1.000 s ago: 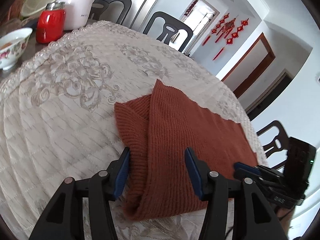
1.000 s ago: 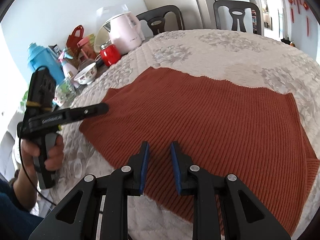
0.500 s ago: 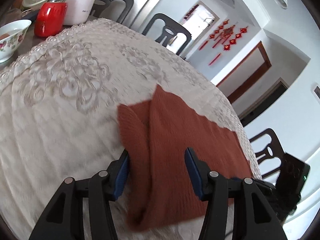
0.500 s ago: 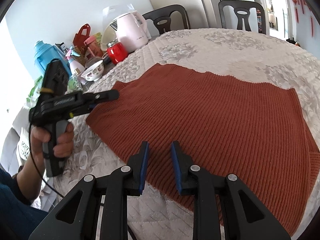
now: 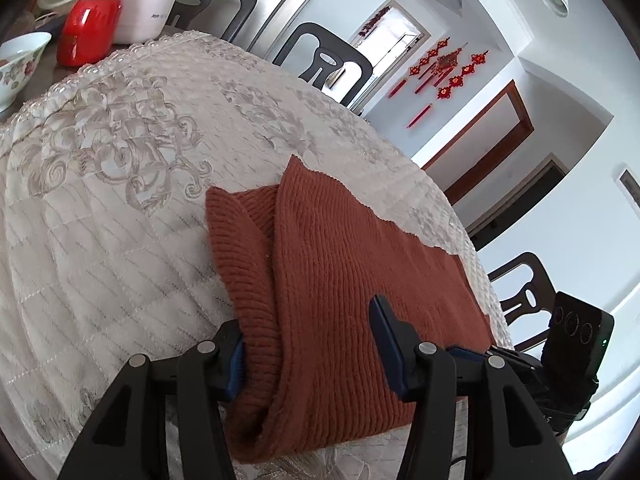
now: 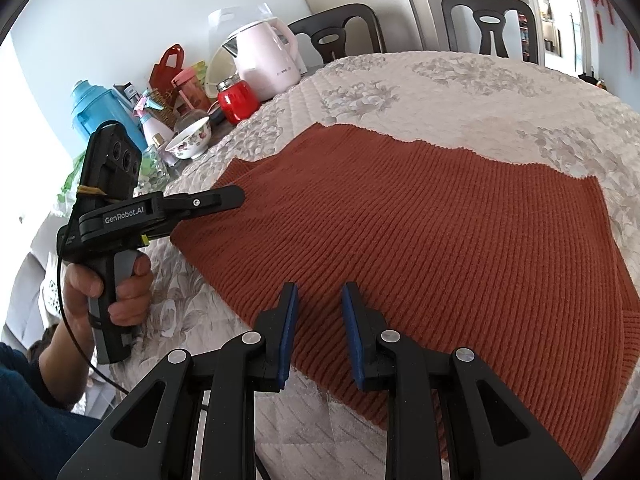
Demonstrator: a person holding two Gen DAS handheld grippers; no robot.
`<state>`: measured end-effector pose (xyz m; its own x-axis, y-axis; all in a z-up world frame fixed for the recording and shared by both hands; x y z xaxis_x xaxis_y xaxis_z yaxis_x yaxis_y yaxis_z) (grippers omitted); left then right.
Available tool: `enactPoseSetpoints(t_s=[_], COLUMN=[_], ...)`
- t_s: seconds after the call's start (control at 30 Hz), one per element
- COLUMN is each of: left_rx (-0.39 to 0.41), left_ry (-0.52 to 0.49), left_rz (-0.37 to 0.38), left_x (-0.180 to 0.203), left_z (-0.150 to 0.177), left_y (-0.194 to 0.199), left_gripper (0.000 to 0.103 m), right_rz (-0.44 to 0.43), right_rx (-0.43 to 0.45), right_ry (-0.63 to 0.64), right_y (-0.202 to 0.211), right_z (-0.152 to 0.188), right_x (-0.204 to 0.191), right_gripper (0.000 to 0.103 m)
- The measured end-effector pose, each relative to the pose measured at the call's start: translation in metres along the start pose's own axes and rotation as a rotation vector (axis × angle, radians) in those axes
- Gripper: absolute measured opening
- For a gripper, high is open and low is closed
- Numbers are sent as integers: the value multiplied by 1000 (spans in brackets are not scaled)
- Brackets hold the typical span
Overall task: Fold small clothes
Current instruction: 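Lift the grasped edge with the left tool and fold it over the body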
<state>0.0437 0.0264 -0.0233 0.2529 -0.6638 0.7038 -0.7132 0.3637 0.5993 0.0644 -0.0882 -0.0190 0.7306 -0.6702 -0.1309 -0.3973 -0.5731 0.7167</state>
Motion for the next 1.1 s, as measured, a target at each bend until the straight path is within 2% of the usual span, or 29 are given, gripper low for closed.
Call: enactPoseSetpoints(t_s=[0.03,0.2,0.3,0.5,0.77,0.93,1.1], left_rx=[-1,-2,-6,2,-22,-108,-280], left_ry=[-1,22,30,-6,-135,-184,-177], left_rz=[-9,-36,-28,52,187,246,239], left_x=[0,-5,-7,17,99,144,158], left_z=[0,-4,-5,-7,-9,9,47], left_y=[-1,-3,-1,18,24,-11,-76], left_gripper=[50,25,19,17,17,17,17], right_rz=[1,7,-2,35,130,174,210], right_rx=[-2,-6,-13,14,84,116,109], right_ry=[0,6,12,-9,-113,-158,-202], right_y=[0,1,3,22,62,83,93], right_z=[0,1,3,11,27,37,48], right_x=[0,-2,-4,-6,27,42,53], right_gripper=[24,24,24,24,24,24,24])
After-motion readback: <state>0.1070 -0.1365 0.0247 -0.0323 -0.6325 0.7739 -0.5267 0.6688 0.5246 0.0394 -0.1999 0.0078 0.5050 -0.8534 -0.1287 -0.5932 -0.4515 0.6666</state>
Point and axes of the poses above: each gripper's, at about its wrist camera, not at the fingertips, and y roughly against the way its jaws point, x to its right, z to its underside, the point moved 3 cm from there along -y, roughly the way its jaws point, and after that the axes turned 15 degrees about y, right-handed, at the moved point
